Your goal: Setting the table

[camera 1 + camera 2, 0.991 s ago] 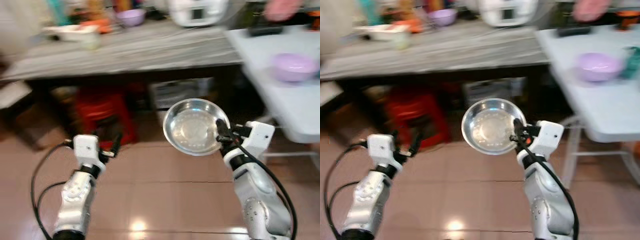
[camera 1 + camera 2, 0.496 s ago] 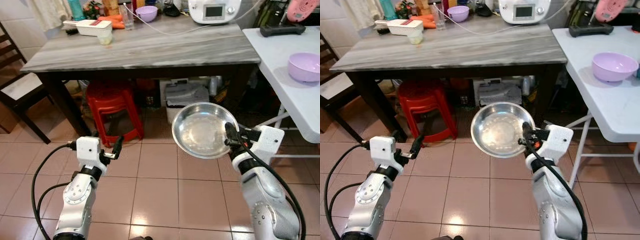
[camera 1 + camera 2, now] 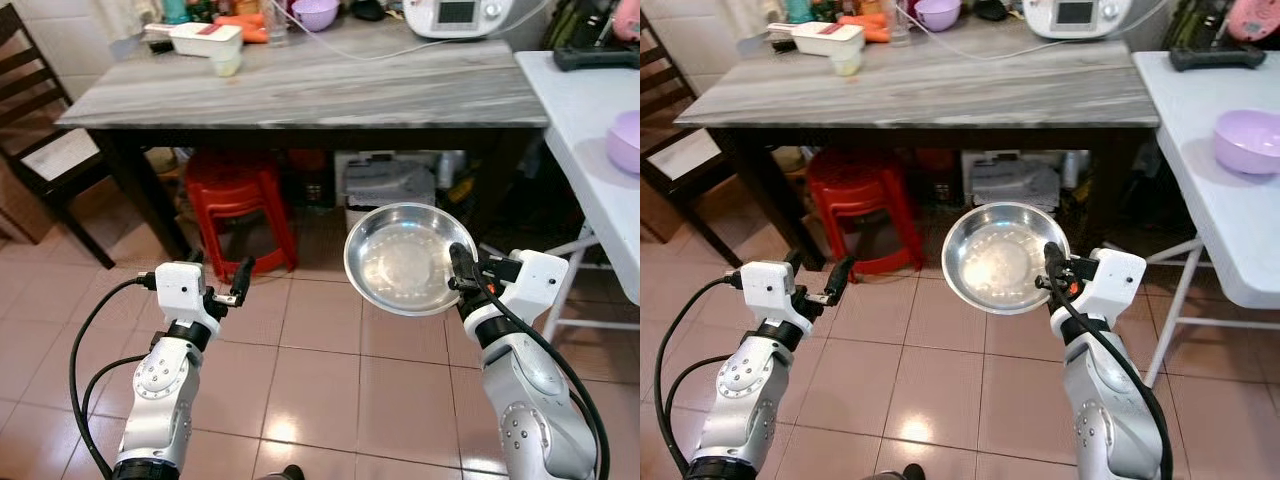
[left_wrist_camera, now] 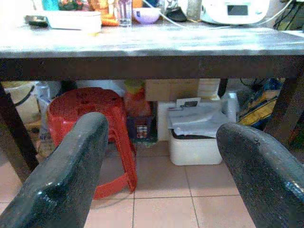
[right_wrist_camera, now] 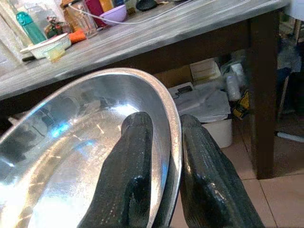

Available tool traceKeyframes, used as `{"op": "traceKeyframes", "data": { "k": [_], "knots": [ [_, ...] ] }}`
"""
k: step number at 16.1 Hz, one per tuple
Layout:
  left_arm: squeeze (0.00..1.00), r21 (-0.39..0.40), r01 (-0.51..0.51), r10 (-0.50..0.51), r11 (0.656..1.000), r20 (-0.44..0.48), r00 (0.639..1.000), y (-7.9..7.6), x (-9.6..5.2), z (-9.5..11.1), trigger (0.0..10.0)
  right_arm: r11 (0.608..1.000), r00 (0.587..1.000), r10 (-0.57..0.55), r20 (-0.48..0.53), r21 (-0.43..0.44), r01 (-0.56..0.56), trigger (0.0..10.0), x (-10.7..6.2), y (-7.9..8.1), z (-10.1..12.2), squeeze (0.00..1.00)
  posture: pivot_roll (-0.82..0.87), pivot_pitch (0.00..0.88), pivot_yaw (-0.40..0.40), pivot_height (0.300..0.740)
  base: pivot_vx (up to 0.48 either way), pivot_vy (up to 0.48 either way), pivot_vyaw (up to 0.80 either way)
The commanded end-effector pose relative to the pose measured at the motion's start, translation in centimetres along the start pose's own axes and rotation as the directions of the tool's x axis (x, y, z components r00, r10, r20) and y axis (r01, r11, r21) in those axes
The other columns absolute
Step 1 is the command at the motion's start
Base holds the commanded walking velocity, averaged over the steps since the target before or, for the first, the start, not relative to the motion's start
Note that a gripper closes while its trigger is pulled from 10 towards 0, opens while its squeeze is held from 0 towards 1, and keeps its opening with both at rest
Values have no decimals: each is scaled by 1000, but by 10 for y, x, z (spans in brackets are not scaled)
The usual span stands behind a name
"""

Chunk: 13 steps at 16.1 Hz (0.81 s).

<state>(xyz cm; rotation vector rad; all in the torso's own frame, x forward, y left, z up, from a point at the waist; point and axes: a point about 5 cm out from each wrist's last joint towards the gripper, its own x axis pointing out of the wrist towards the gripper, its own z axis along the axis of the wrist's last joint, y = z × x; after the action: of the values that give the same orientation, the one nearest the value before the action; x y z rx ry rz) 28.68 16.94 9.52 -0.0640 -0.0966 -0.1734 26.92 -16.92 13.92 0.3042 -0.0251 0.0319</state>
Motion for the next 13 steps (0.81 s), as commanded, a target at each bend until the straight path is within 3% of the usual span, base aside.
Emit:
{"op": "traceKeyframes", "data": {
  "k": [1, 6, 13],
  "knots": [
    [0, 8, -4, 4, 1000, 7, 1000, 3, 0, 4, 10000, 1000, 1000, 10, 25, 0, -10, 10000, 0, 4, 4, 0, -117, 93, 81, 740, 0, 0, 0],
    [0, 14, 8, -8, 1000, -3, 1000, 1, 0, 3, 10000, 1000, 1000, 17, 26, -9, -17, 10000, 0, 5, 4, 0, -118, 89, 83, 740, 255, 0, 0],
    [0, 7, 32, -32, 999, -21, 999, -6, -2, -2, 10000, 999, 999, 21, 30, -30, -21, 10000, 1, 5, 5, 0, -126, 88, 81, 740, 278, 0, 655]
  ]
}}
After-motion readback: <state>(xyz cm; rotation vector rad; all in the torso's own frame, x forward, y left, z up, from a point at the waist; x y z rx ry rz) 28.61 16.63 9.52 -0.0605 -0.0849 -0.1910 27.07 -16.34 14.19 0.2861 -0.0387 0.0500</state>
